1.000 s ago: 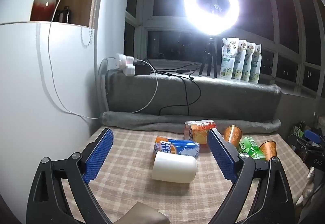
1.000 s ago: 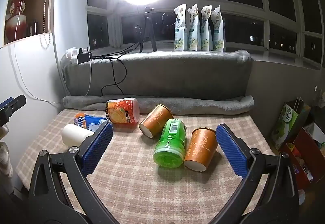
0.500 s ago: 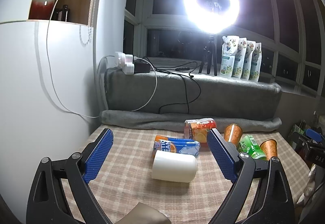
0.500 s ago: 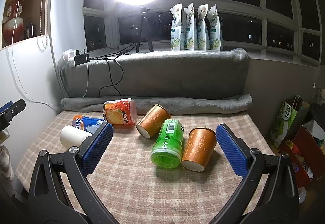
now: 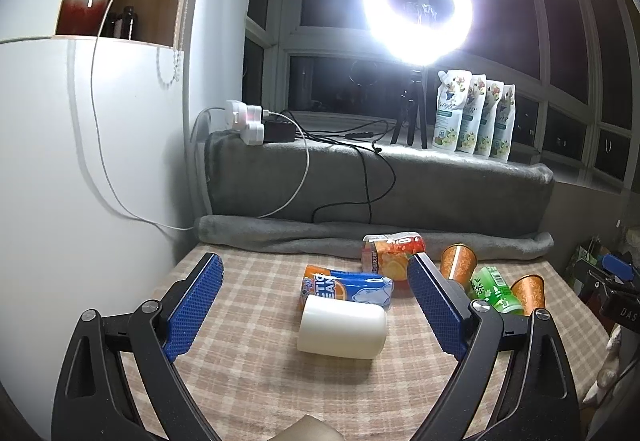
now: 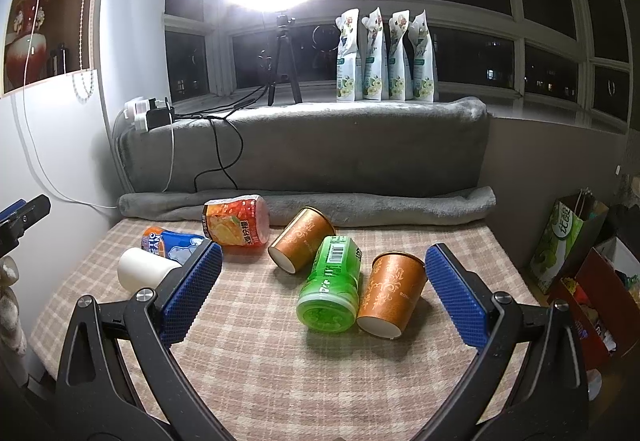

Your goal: Flip cup upright

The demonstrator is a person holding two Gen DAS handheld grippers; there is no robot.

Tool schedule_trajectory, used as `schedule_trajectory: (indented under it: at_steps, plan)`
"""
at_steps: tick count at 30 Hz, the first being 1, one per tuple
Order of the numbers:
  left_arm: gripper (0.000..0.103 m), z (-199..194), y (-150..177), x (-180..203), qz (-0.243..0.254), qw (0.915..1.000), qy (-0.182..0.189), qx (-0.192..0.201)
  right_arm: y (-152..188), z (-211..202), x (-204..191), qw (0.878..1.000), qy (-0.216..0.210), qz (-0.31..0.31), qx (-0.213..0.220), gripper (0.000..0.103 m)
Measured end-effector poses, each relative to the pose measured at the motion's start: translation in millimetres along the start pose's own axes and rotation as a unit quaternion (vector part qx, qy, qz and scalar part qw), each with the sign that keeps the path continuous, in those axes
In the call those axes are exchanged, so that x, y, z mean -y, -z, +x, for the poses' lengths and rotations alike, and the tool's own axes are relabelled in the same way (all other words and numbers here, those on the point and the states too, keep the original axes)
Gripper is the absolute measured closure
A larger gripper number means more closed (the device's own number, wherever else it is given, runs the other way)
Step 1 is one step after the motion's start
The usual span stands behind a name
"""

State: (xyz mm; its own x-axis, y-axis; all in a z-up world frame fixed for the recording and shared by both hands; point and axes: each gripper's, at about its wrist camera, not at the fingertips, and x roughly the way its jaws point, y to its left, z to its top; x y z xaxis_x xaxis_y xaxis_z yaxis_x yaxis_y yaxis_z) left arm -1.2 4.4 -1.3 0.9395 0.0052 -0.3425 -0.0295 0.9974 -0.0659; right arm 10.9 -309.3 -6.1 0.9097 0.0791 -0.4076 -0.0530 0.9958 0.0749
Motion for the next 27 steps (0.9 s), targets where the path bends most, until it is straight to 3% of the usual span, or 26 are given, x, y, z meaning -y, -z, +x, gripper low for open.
schedule_trajectory:
  at_steps: [27]
  plan:
    - [0.010,-1.2,-2.5,4.3,0.005,1.0000,0.005,0.001,1.7,0.9,-2.6,1.000,-0.001,-0.002,-0.002,0.000]
